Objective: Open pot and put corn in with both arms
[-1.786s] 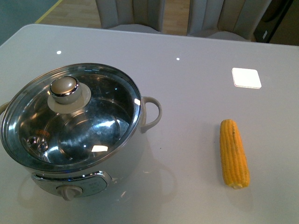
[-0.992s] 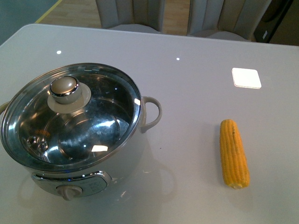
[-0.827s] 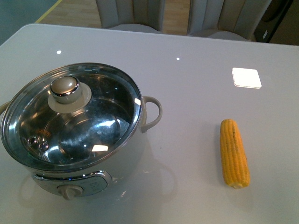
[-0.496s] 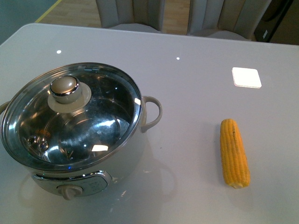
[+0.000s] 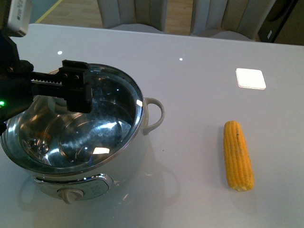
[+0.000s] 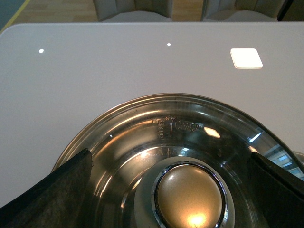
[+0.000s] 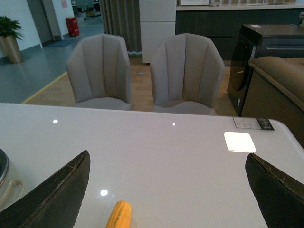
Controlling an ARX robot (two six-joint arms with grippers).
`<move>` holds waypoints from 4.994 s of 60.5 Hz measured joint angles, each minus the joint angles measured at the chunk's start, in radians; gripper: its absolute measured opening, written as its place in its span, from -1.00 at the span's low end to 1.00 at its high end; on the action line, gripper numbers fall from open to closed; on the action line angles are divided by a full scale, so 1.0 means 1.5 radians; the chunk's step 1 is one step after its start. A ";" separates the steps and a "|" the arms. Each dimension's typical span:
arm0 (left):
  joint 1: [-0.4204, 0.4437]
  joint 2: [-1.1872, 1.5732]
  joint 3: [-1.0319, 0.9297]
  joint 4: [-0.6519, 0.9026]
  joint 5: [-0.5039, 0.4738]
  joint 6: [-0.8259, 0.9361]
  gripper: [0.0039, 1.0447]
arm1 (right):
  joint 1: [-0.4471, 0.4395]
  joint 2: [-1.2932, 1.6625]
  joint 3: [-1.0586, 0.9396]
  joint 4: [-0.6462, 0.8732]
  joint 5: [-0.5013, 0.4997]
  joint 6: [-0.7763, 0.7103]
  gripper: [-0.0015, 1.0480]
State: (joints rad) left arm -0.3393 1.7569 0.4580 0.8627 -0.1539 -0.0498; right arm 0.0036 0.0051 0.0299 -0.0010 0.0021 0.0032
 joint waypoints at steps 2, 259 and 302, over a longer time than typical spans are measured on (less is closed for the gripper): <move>-0.001 0.012 0.007 0.002 0.000 -0.001 0.88 | 0.000 0.000 0.000 0.000 0.000 0.000 0.83; 0.472 0.584 0.291 0.323 0.033 -0.002 -0.19 | 0.000 0.000 0.000 0.000 0.000 0.000 0.83; 0.471 0.478 0.239 0.337 0.025 0.016 0.87 | 0.000 0.000 0.000 0.000 0.000 0.000 0.83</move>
State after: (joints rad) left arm 0.3676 2.4733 0.8162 1.3682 -0.1162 -0.0261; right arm 0.0036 0.0051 0.0299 -0.0010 0.0021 0.0032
